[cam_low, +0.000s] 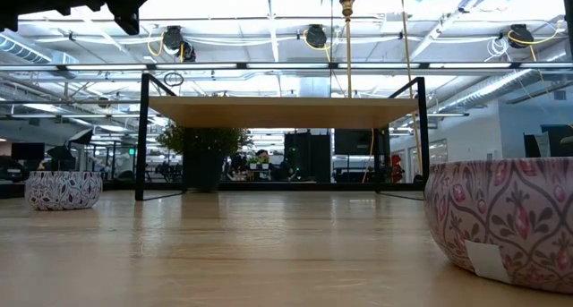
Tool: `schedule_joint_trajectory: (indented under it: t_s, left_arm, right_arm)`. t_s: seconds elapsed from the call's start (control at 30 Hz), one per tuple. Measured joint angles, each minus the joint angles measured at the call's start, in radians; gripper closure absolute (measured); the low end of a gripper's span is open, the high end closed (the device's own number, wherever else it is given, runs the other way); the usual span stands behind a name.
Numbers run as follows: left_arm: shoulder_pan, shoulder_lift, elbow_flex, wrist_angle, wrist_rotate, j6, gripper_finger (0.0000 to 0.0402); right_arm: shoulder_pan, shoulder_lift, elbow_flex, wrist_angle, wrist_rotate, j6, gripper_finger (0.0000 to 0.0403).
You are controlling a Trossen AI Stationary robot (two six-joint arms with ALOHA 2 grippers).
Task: Pick & Place candle stick holders
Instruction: Put the gold candle holder on the shelf
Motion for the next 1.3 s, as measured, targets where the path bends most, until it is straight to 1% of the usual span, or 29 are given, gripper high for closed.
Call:
schedule_joint_trajectory:
  t_s: [0.07,0.17,0.23,0.3,0.43,0.53,0.63,0.9,1.03,1.2,1.3]
  left_arm:
    - [0.0,0.0,0.0,0.0,0.0,0.0,0.0218]
    - [0.0,0.0,0.0,0.0,0.0,0.003,0.0218]
    - [0.0,0.0,0.0,0.0,0.0,0.004,0.0218]
    - [0.0,0.0,0.0,0.0,-0.001,0.004,0.0218]
    - [0.0,0.0,0.0,0.0,-0.001,0.002,0.0218]
    - [0.0,0.0,0.0,0.0,-0.001,0.002,0.0218]
    - [0.0,0.0,0.0,0.001,-0.001,0.0,0.0218]
    - [0.0,0.0,0.0,0.004,-0.002,0.0,0.0218]
    - [0.0,0.0,0.0,0.005,-0.003,0.0,0.0218]
    - [0.0,0.0,0.0,0.006,-0.014,0.0,0.0218]
    - [0.0,0.0,0.0,0.007,-0.029,0.0,0.0218]
  right_arm:
    - [0.05,0.0,-0.021,0.077,0.05,-0.008,0.0232]
    - [0.126,0.0,-0.055,0.154,0.084,-0.009,0.0245]
    - [0.172,0.0,-0.065,0.171,0.116,-0.009,0.0255]
    - [0.212,0.0,-0.075,0.177,0.171,-0.009,0.0264]
    - [0.257,0.0,-0.105,0.249,0.297,-0.014,0.0276]
    - [0.267,0.001,-0.133,0.298,0.362,-0.016,0.028]
    - [0.271,0.001,-0.149,0.345,0.371,-0.036,0.028]
    - [0.3,0.028,-0.16,0.455,0.371,-0.164,0.028]
    - [0.302,0.086,-0.16,0.527,0.395,-0.178,0.028]
    - [0.301,0.174,-0.16,0.618,0.444,-0.248,0.028]
    - [0.301,0.222,-0.16,0.678,0.451,-0.275,0.028]
